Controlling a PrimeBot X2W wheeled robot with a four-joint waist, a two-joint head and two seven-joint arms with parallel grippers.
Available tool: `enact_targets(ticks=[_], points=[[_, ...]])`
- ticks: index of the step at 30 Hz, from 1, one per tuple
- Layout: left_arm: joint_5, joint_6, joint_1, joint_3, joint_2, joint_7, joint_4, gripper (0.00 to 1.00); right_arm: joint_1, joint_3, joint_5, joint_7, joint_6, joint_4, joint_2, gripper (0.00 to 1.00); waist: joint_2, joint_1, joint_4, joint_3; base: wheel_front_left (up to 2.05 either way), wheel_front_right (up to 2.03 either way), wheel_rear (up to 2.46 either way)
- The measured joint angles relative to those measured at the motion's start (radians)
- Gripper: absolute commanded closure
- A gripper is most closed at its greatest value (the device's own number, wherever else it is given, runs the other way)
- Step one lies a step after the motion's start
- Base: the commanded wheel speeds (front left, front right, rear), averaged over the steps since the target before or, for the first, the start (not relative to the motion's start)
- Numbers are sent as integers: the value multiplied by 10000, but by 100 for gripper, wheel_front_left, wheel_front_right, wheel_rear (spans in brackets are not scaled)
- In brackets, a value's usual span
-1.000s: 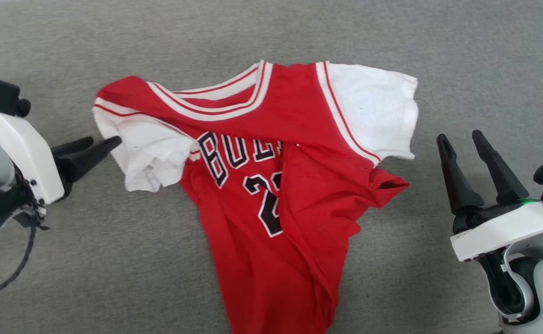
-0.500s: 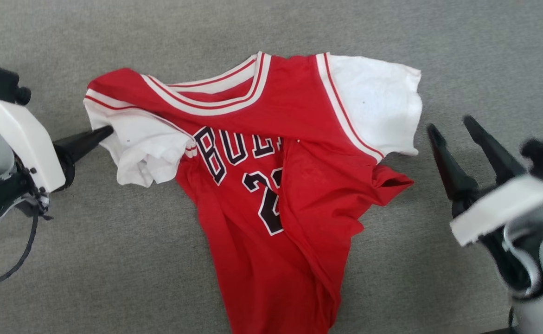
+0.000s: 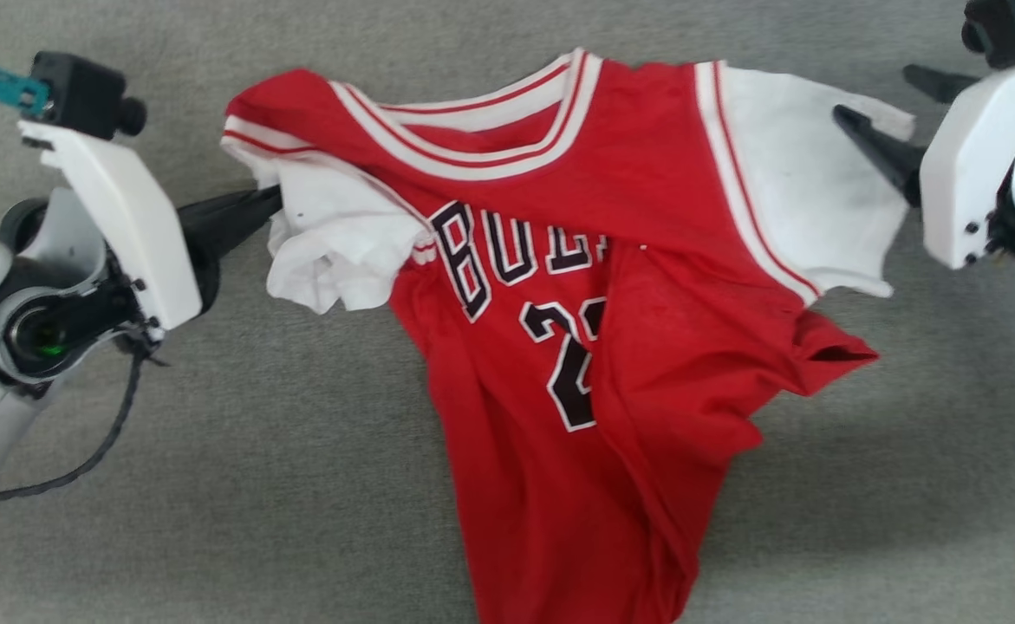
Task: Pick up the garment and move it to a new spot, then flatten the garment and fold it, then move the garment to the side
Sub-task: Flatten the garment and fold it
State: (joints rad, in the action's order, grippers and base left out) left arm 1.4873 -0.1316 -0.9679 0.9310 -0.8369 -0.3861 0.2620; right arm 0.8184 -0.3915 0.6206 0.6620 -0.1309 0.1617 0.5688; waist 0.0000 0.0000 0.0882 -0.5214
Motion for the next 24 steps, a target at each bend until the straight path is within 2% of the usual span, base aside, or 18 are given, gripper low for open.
enact_targets(ticks=[7, 10, 11, 12, 13, 19, 23, 24], points=[[-10, 0, -383, 397, 188, 276, -385, 100, 1250, -1212, 748, 1001, 0, 1390, 410, 0, 0, 0, -557, -395, 0, 0, 0], [21, 0, -508, 518, 194, 397, -431, 100, 1461, -1482, 1114, 1388, 2, 1620, 495, 0, 0, 0, -663, -468, 0, 0, 0], [40, 0, -519, 552, 188, 435, -430, 100, 1527, -1549, 1191, 1446, 2, 1655, 523, 51, 0, 0, -681, -482, 0, 0, 0], [65, 0, -529, 594, 188, 447, -424, 100, 1561, -1597, 1233, 1448, 2, 1682, 529, 87, 0, 0, -692, -489, 0, 0, 0], [90, 0, -544, 635, 190, 468, -418, 100, 1566, -1632, 1319, 1440, 2, 1709, 523, 100, 0, 0, -696, -485, 0, 0, 0], [75, 0, -699, 842, 100, 823, -284, 100, 1671, -1578, 1404, 681, 0, 2000, 382, 100, 0, 0, -655, -276, 0, 0, 0], [-73, 0, -874, 955, -84, 1179, -217, 100, 2164, -667, 1005, -94, 0, 2606, 161, 100, 0, 0, -570, -60, 0, 0, 0], [-224, 0, -1116, 1014, -127, 1415, -134, 100, 2458, -155, 694, -485, 0, 2918, -138, 100, 0, 0, -528, 32, 0, 0, 0]])
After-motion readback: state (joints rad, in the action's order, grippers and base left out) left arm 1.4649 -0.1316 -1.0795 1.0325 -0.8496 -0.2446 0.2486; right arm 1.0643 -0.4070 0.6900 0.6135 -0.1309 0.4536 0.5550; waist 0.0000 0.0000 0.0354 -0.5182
